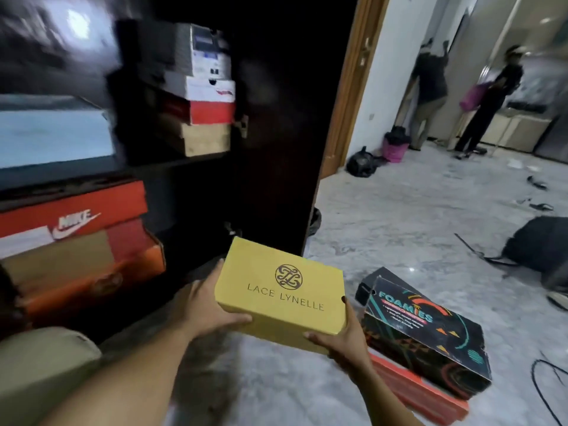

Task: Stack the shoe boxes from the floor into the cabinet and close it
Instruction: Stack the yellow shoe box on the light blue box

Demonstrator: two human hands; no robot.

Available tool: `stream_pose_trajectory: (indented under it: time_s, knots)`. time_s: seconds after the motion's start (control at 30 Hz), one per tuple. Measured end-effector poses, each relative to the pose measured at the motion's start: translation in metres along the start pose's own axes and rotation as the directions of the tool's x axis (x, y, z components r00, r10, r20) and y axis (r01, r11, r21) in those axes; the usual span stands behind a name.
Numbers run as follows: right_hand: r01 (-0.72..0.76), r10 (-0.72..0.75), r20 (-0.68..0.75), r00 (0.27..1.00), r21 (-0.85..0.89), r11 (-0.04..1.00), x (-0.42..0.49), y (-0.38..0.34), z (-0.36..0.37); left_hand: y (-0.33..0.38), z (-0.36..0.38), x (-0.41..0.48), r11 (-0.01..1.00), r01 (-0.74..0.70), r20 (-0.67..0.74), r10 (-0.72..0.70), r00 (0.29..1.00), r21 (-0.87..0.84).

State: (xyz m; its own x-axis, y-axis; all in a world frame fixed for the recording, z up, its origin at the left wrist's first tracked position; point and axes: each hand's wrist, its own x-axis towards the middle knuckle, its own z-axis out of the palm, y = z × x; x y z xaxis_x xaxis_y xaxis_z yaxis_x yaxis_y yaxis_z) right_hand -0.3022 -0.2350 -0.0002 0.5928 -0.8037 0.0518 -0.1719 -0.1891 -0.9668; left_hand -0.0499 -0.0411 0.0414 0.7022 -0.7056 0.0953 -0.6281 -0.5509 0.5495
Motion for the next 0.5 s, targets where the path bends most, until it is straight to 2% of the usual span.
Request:
stream_pose_trajectory:
  time_s: [0.03,0.17,0.23,0.4,0.5]
  knots:
    - [0.037,-0.037,0.01,0.999,0.004,0.999,0.009,-0.02,0.009,0.0,-0.024,0.003,1.0,-0.005,-0.047,0.006,0.999,0.013]
    - [0.182,-0.184,0.078,0.98,0.024,0.983,0.051,-0.102,0.041,-0.001,-0.108,0.01,0.982,-0.027,-0.236,-0.019,0.972,-0.189]
    - [0.253,-0.259,0.129,0.957,0.057,0.966,0.072,-0.144,0.06,-0.001,-0.15,0.008,0.976,-0.036,-0.322,-0.037,0.946,-0.216]
    - [0.39,-0.411,0.231,0.882,0.132,0.911,0.11,-0.242,0.118,-0.001,-0.254,-0.002,0.995,0.091,-0.539,-0.059,0.84,0.032]
    - [0.437,-0.484,0.251,0.838,0.222,0.872,0.128,-0.286,0.155,-0.008,-0.3,-0.002,0.989,0.146,-0.628,-0.09,0.773,0.037]
